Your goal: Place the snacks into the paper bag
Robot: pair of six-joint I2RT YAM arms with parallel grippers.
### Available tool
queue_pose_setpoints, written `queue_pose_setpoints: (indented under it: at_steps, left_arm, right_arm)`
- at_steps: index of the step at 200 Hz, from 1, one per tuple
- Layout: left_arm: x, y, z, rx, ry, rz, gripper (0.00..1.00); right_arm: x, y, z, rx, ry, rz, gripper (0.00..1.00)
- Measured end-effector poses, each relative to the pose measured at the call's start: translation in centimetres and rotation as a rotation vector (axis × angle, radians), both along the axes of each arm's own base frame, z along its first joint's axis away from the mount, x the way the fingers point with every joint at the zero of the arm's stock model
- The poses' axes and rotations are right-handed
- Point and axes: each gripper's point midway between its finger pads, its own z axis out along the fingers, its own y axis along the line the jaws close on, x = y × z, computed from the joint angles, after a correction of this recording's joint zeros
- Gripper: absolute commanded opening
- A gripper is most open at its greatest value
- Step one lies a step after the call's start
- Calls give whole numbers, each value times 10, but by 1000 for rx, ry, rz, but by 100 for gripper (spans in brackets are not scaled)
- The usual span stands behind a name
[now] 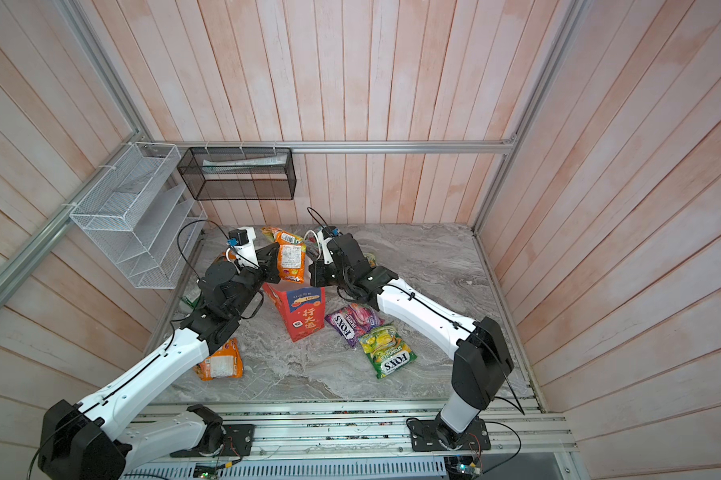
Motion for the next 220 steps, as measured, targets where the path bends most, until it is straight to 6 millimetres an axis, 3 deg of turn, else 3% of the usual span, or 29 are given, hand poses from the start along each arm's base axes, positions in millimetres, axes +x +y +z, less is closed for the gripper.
queue_pose_setpoints:
  at_steps: [57, 81, 97, 112, 149, 189, 205, 220]
  left_arm:
    - [-3, 2, 11, -47, -22, 0, 41]
    - [-8, 1, 17, -81, -19, -19, 56]
    - [-12, 0, 23, -100, -9, -38, 72]
    - [-16, -4, 36, -133, 2, -70, 83]
    - [-34, -12, 87, -188, -9, -163, 99]
    - [-73, 0, 123, -227, -32, -211, 100]
    - [-83, 11, 122, -241, -6, -178, 100]
    - [-87, 24, 108, -244, 60, -113, 100]
  right_arm:
    - [1, -2, -1, -14, -9, -6, 0]
    - [1, -2, -2, -18, -11, -6, 0]
    - [2, -3, -2, -24, -14, -11, 0]
    - [3, -4, -2, -27, -17, -18, 0]
    - [5, -6, -3, -38, -24, -33, 0]
    - [9, -10, -3, -44, -29, -48, 0]
    - [13, -14, -4, -47, -29, -61, 0]
    - [17, -18, -4, -50, -29, -74, 0]
